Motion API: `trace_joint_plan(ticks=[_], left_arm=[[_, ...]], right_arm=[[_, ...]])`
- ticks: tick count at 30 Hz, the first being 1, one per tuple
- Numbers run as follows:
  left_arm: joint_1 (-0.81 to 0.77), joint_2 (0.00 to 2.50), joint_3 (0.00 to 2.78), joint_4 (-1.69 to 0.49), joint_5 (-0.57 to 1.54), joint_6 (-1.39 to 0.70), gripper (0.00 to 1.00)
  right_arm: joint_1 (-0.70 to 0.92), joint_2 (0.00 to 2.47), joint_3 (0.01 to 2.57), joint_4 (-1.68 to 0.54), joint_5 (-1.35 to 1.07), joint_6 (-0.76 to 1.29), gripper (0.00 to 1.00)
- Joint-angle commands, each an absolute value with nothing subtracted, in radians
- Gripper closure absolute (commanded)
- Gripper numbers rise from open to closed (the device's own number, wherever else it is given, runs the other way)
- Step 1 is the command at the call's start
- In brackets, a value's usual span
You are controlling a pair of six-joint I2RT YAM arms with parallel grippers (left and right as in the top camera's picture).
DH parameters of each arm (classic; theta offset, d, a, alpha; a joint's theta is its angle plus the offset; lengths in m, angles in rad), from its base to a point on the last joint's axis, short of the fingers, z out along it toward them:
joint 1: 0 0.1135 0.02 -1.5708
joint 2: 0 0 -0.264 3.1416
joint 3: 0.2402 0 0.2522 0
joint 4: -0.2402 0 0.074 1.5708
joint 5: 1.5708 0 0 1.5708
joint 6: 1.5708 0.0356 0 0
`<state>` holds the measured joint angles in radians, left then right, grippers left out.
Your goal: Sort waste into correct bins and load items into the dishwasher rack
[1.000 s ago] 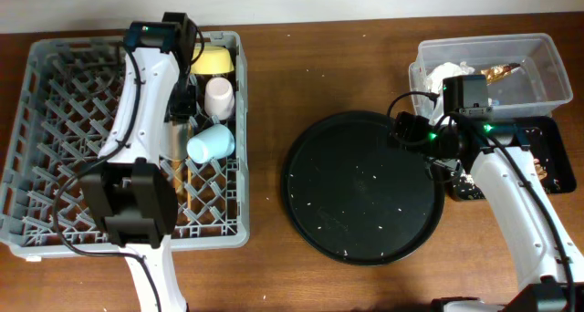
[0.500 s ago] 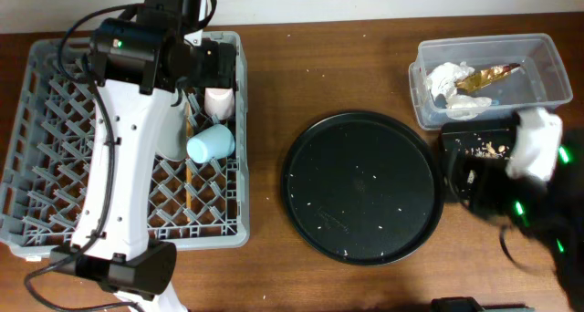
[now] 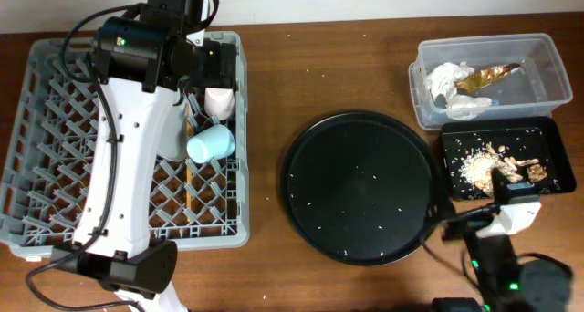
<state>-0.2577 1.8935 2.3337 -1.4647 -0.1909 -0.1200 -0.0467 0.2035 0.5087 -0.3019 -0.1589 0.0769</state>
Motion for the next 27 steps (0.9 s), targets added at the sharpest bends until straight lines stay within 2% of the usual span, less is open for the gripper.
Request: trace_joint_plan(ticks=[1, 4, 7, 25, 27], left_arm=[[-0.255, 1.897, 2.331, -1.464, -0.19, -0.108, 0.01], [-0.255, 1.897, 2.331, -1.464, -0.19, -0.108, 0.01], [-0.255, 1.897, 2.331, -1.464, -0.19, -0.108, 0.01], [-0.255, 1.878, 2.328, -1.464, -0.202, -0.104, 0.01], [-0.233, 1.757, 2.187, -1.272, -0.125, -0.104, 0.01]], right_arm=[[-0.054, 0.125, 0.252, -0.128, -0.233, 0.183, 0.02], [-0.054, 0.004, 0.058, -0.093, -0.225, 0.179, 0.02], [-0.052, 0.003, 0.006, -0.059, -0.225, -0.028, 0.02], [-0.027, 0.003, 0.006, -0.055, -0.233, -0.019, 0.02], [-0.027, 0.003, 0.006, -0.055, -0.232, -0.019, 0.02]])
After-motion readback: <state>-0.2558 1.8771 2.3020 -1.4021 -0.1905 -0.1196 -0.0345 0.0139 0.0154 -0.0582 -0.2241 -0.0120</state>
